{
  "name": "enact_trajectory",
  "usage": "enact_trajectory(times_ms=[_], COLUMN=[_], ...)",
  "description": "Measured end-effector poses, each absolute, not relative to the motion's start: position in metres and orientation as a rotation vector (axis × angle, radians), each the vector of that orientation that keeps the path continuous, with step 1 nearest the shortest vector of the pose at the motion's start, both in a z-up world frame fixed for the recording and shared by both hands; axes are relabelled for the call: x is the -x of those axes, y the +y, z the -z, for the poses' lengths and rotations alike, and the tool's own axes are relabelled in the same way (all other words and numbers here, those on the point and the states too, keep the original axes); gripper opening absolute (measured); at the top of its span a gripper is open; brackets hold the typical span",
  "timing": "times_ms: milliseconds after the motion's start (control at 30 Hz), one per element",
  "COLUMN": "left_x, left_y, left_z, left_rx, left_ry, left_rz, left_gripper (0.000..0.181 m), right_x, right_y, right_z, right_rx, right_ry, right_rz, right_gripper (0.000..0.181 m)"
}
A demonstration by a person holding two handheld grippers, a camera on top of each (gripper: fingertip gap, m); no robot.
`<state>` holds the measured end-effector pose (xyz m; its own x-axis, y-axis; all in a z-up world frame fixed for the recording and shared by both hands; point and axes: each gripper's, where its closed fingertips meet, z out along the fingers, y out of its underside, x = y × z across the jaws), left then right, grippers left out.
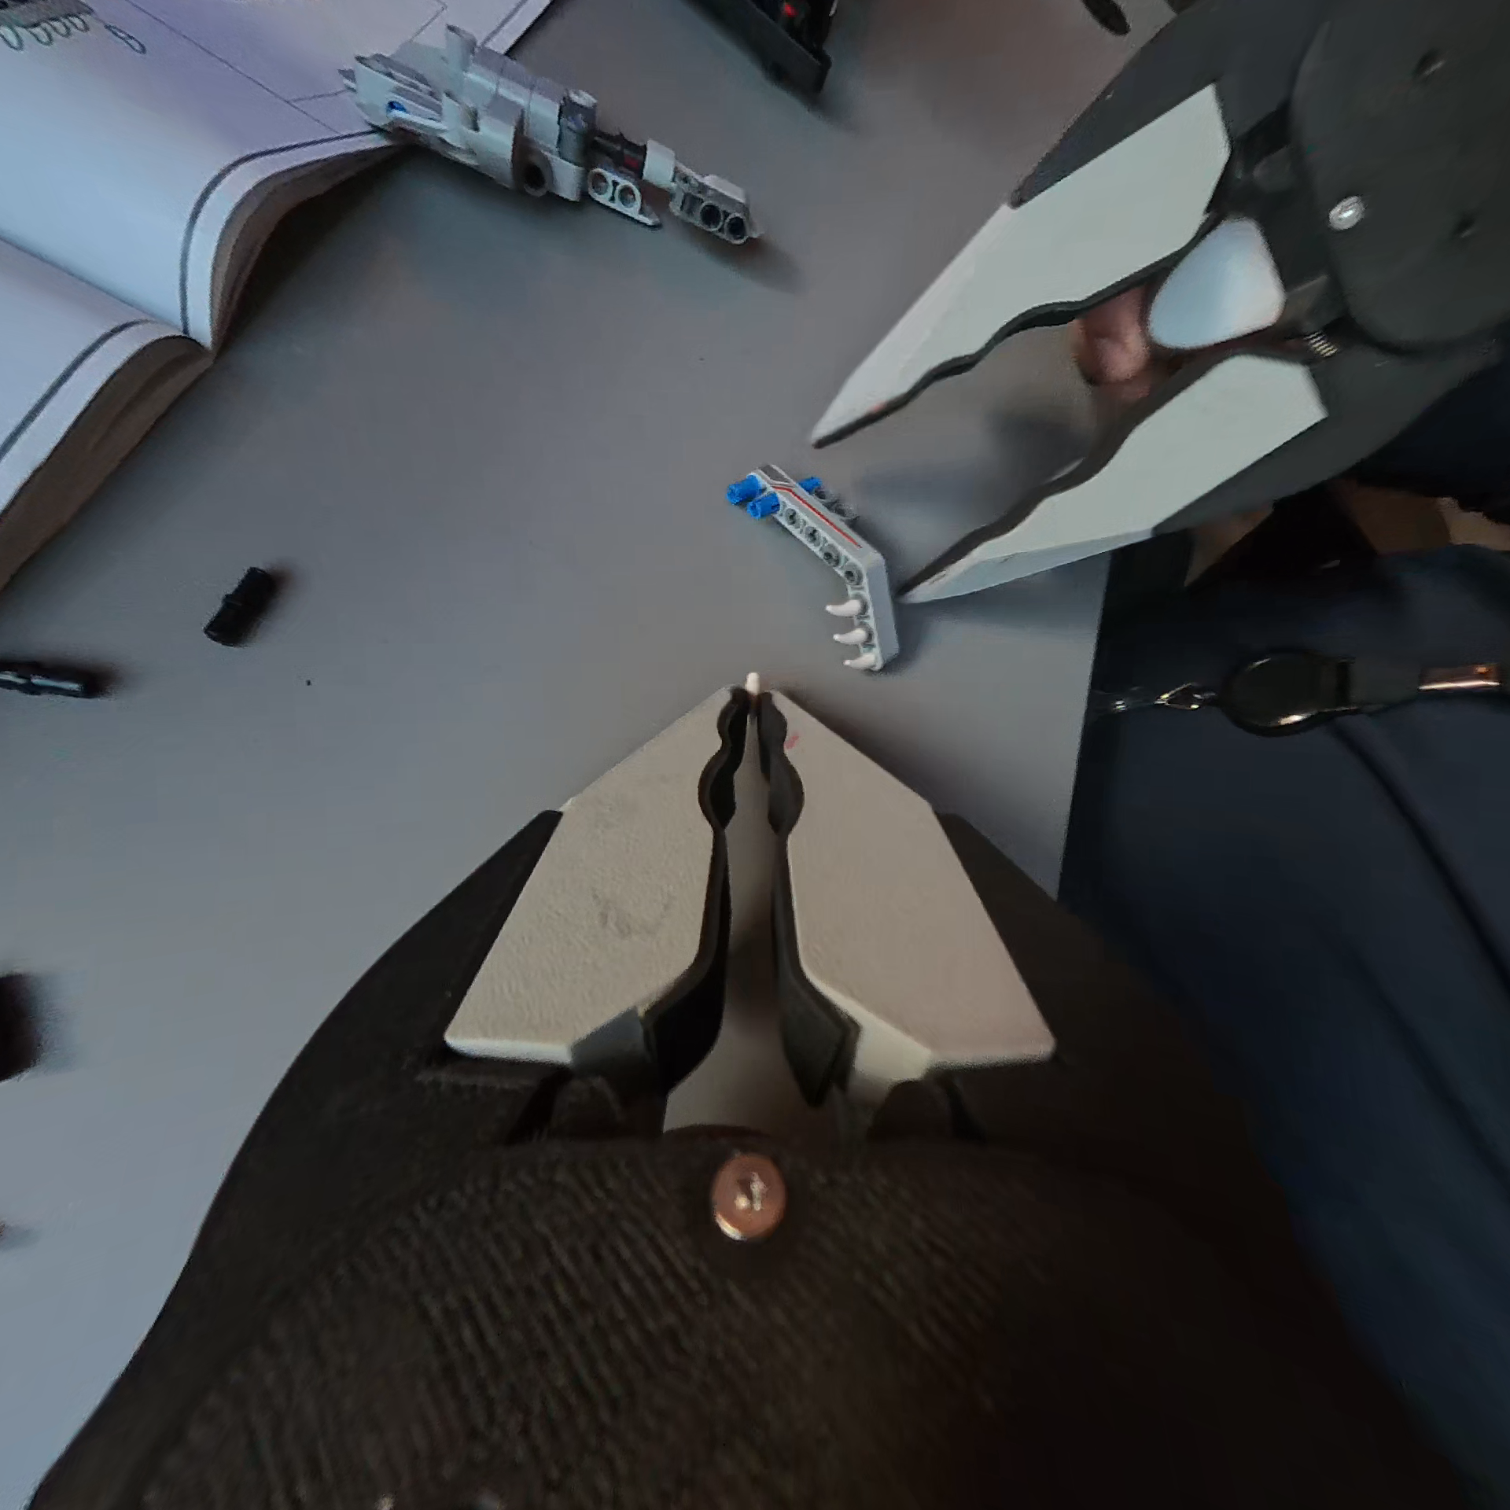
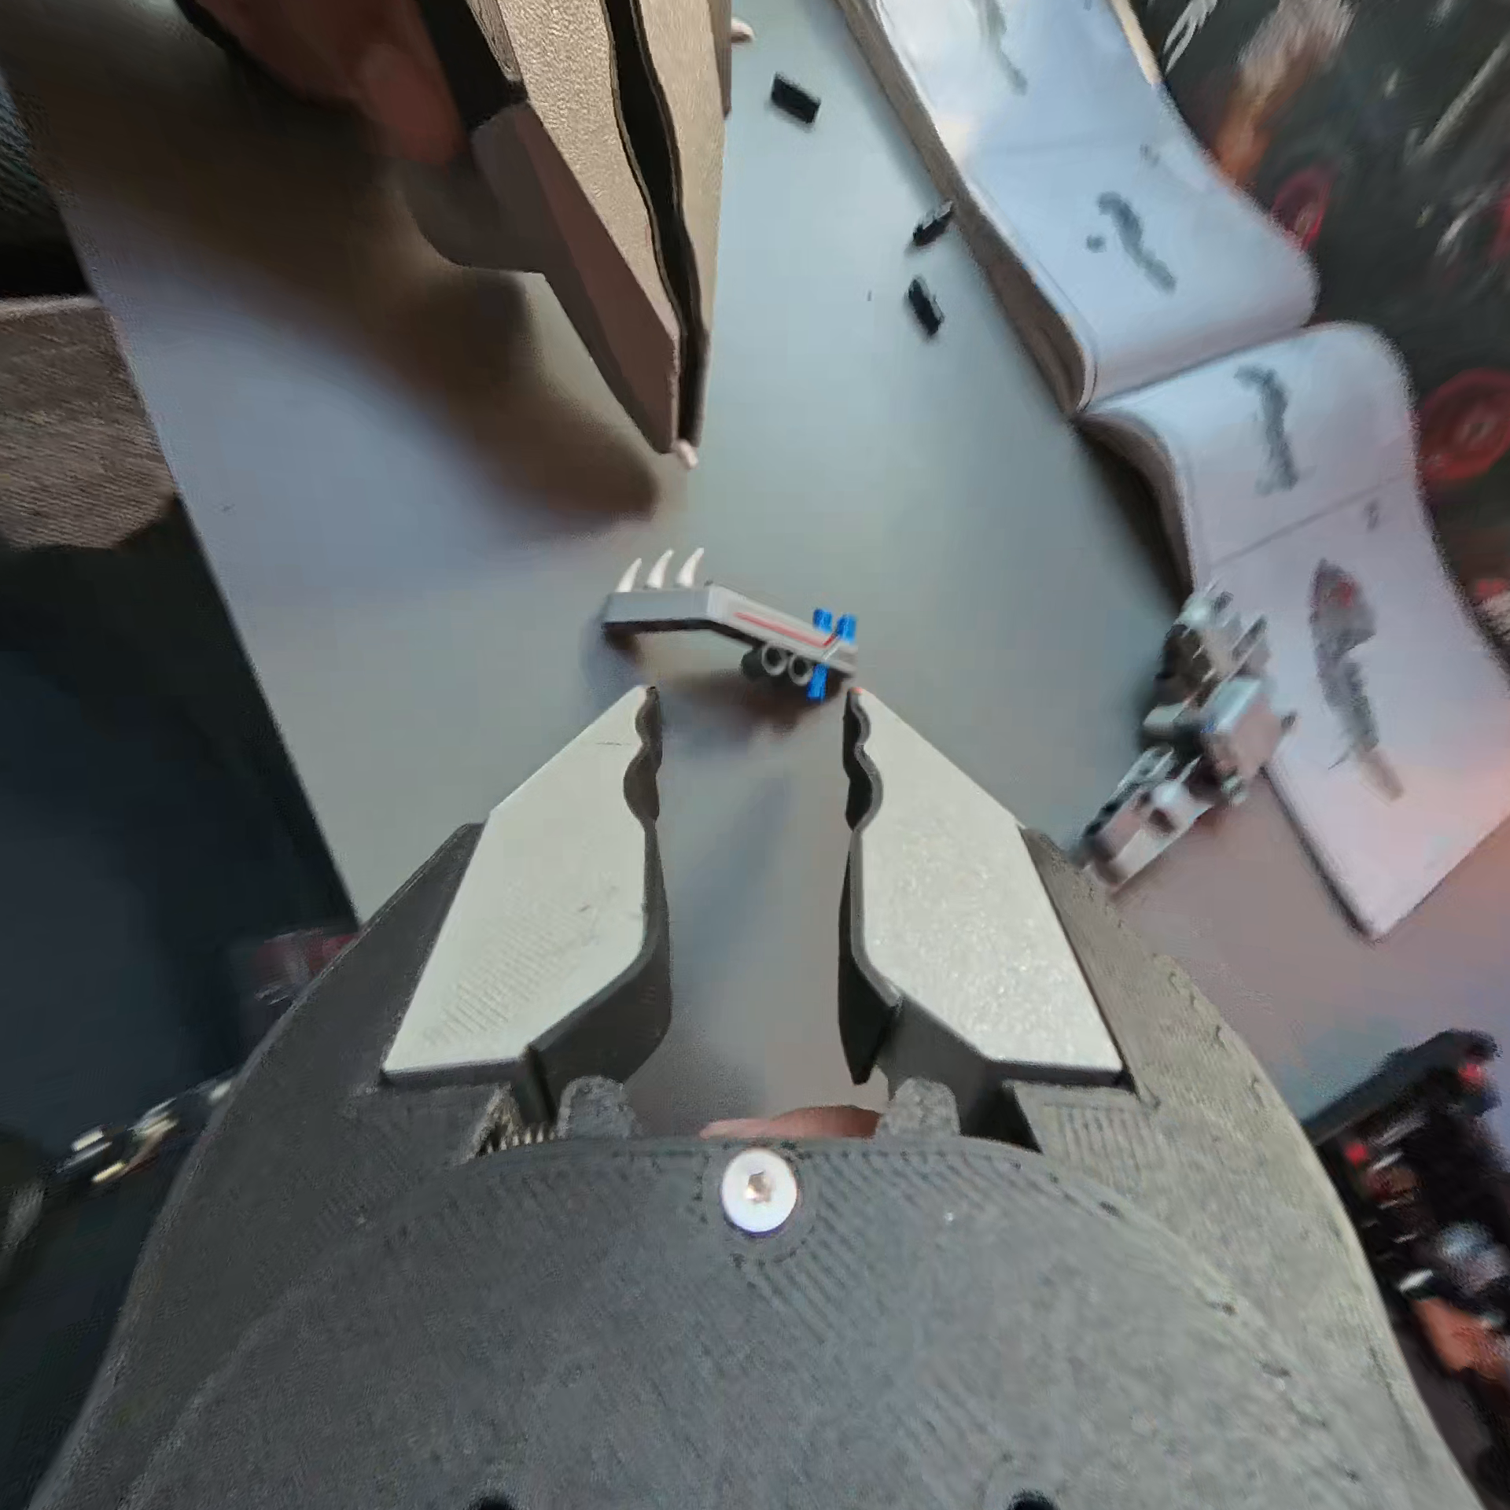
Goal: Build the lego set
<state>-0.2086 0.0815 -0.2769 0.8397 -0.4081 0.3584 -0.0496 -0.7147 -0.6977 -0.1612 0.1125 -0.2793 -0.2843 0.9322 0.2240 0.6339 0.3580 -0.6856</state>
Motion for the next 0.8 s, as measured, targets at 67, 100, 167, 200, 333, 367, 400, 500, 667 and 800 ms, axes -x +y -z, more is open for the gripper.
enact_trajectory(times_ms=[67,100,167,200,333,367,400,500,667,800], left_x=[0.210,0.208,0.205,0.203,0.191,0.187,0.185,0.179,0.177,0.178], left_y=[0.085,0.087,0.091,0.094,0.099,0.098,0.096,0.094,0.092,0.090], left_z=[0.279,0.277,0.275,0.274,0.275,0.277,0.279,0.278,0.271,0.273], left_rx=[2.309,2.300,2.282,2.276,2.281,2.292,2.298,2.292,2.249,2.283], left_ry=[0.352,0.364,0.396,0.410,0.487,0.508,0.529,0.538,0.465,0.350], left_rz=[0.634,0.646,0.673,0.682,0.739,0.742,0.739,0.751,0.750,0.828], left_gripper=[0.000,0.000,0.000,0.000,0.000,0.000,0.000,0.000,0.000,0.000], right_x=[0.148,0.143,0.142,0.144,0.162,0.166,0.170,0.176,0.170,0.166], right_y=[0.097,0.084,0.072,0.074,0.087,0.088,0.090,0.099,0.095,0.089], right_z=[0.279,0.277,0.275,0.276,0.276,0.275,0.275,0.276,0.276,0.276], right_rx=[1.541,1.627,1.739,1.763,1.779,1.782,1.786,1.756,1.738,1.812], right_ry=[-2.022,-2.017,-1.998,-1.984,-1.950,-1.950,-1.951,-1.989,-2.085,-2.101], right_rz=[-0.824,-0.971,-1.168,-1.211,-1.261,-1.280,-1.302,-1.306,-1.386,-1.485], right_gripper=[0.043,0.044,0.046,0.044,0.039,0.037,0.037,0.033,0.029,0.018])
